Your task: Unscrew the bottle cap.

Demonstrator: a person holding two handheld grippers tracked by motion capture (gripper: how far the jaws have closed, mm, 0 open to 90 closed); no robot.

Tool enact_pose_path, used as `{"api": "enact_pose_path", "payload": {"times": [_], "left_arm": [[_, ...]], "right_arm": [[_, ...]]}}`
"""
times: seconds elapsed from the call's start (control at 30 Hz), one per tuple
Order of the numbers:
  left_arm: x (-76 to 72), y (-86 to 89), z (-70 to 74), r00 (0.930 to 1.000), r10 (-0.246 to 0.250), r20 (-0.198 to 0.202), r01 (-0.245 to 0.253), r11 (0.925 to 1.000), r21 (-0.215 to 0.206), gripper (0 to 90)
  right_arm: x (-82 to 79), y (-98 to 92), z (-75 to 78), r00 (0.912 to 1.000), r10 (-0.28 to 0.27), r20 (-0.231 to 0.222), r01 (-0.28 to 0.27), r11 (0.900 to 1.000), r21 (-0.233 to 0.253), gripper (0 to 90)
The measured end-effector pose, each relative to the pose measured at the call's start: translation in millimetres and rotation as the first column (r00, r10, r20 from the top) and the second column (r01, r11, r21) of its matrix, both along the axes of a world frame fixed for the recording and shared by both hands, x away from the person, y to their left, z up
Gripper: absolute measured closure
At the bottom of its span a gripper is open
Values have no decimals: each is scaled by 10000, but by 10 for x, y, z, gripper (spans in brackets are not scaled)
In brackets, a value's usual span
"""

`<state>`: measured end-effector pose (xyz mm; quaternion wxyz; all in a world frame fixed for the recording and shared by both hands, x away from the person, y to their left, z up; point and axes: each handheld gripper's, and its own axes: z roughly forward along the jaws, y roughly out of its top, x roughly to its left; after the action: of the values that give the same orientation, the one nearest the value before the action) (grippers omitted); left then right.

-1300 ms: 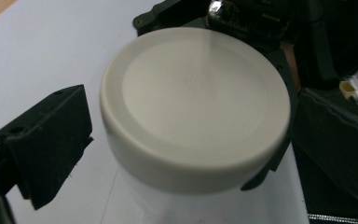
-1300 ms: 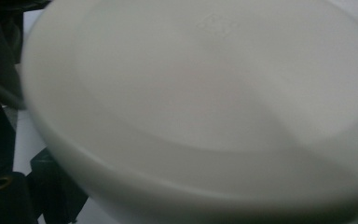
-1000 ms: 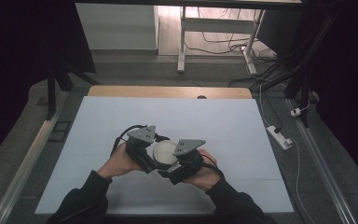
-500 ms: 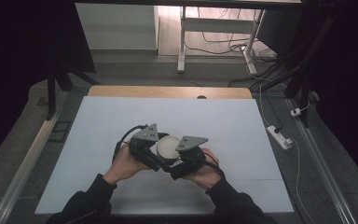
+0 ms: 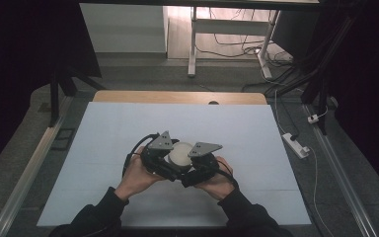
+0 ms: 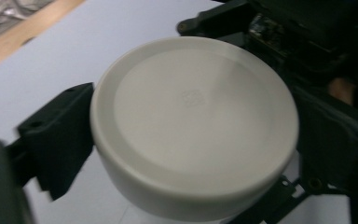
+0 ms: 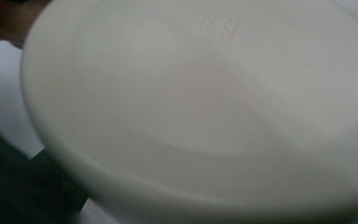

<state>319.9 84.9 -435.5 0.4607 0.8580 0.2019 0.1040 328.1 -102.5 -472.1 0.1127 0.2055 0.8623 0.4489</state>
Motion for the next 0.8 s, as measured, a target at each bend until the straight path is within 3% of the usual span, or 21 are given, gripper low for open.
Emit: {"api": "enact_pose_path", "payload": {"times": [0.07,0.13,0.17,0.27,0.4,0.5,0.7,0.73,0.8], "left_arm": [[17,55,34,9983,-575,37,575,9983,-19,0],[24,79,49,9968,-791,107,790,9969,65,0],[42,124,66,9910,-1333,85,1332,9911,89,0],[67,180,79,9783,-2070,115,2067,9782,197,0],[81,217,73,9594,-2816,166,2816,9595,50,10],[90,233,62,9532,-3018,199,3021,9531,-167,39],[92,251,41,9571,-2884,272,2891,9569,-267,81],[92,234,37,9646,-2628,212,2633,9642,-300,81],[91,222,35,9687,-2476,181,2480,9683,-281,81]], "right_arm": [[-5,1,5,9999,132,15,-132,9999,47,67],[-12,0,7,9994,336,42,-336,9994,79,67],[-18,4,9,9990,441,22,-441,9990,102,67],[-33,13,14,9968,805,8,-805,9966,156,67],[-61,40,12,9923,1239,-32,-1239,9921,178,67],[-79,56,7,9892,1465,-30,-1465,9891,128,67],[-87,65,8,9886,1503,-9,-1502,9886,96,67],[-83,62,7,9896,1439,-2,-1438,9896,66,67],[-73,59,2,9920,1260,-38,-1260,9920,49,67]]}}
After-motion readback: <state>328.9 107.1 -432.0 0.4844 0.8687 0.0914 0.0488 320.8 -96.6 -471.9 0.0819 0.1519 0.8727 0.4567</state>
